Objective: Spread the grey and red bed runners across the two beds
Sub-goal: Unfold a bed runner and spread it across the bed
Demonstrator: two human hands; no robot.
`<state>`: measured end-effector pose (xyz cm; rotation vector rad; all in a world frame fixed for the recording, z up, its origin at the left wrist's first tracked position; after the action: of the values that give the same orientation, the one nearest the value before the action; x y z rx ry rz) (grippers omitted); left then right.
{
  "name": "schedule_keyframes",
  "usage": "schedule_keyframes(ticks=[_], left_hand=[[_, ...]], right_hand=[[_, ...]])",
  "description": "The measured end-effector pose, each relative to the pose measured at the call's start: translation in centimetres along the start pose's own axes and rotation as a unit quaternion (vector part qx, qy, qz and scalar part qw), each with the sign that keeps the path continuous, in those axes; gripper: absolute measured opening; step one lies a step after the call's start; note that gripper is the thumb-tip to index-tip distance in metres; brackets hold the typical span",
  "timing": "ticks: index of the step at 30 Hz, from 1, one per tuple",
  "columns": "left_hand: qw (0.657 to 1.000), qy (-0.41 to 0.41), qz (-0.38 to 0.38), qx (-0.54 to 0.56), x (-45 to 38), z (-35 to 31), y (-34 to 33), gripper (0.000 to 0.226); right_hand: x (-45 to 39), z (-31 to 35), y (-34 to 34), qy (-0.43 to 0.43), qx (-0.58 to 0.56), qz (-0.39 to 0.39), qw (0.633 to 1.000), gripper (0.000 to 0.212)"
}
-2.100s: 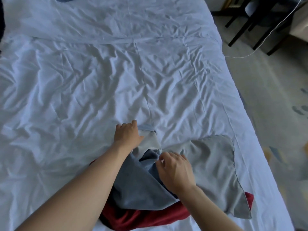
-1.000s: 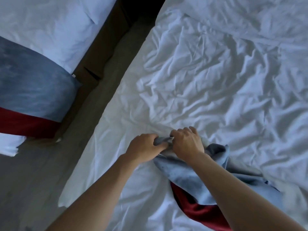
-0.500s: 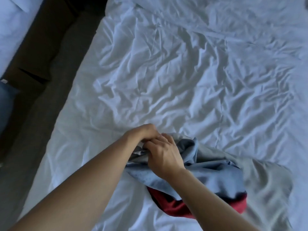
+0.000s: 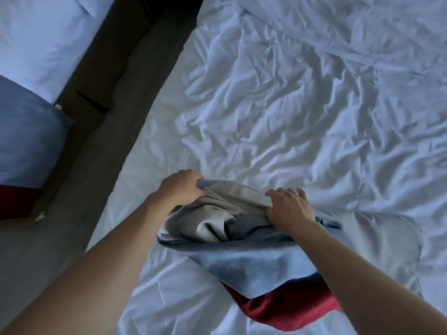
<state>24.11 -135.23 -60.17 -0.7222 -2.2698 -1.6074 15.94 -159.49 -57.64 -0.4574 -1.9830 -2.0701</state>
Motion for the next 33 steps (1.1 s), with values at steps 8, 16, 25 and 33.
schedule_keyframes(ticks=[8, 16, 25, 33], left_hand=[[0.997, -0.031, -0.054, -0.045, 0.1, -0.1, 1.4, 0.018], [0.981, -0.185, -0.046, -0.027, -2.0, -15.4, -4.7, 0.033], [0.96, -0.262, -0.017, -0.098, 1.0, -28.8, -12.9, 0.022], [0.956, -0.263, -0.009, -0.129, 2.4, -39.4, -20.3, 0.018]], right_hand=[[-0.7, 1.0, -0.1, 0.014, 0.018, -0.044, 0.999, 0.021], [3.4, -6.6, -0.3, -0.05, 0.029, -0.05, 0.997, 0.02], [8.1, -16.1, -1.5, -0.085, 0.019, -0.08, 0.993, 0.018], [13.8, -30.6, -3.7, -0.123, 0.006, -0.098, 0.988, 0.029]])
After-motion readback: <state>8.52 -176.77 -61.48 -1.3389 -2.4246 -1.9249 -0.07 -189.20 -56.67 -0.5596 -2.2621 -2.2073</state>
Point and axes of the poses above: each hand's wrist, its own x-axis away from the middle knuckle, its own y-axis out of the back of the hand, z = x × y, the point moved 9 cm from there along -x, towards the middle knuckle, and after that the axes turned 14 degrees about -z, right-handed, at the moved point
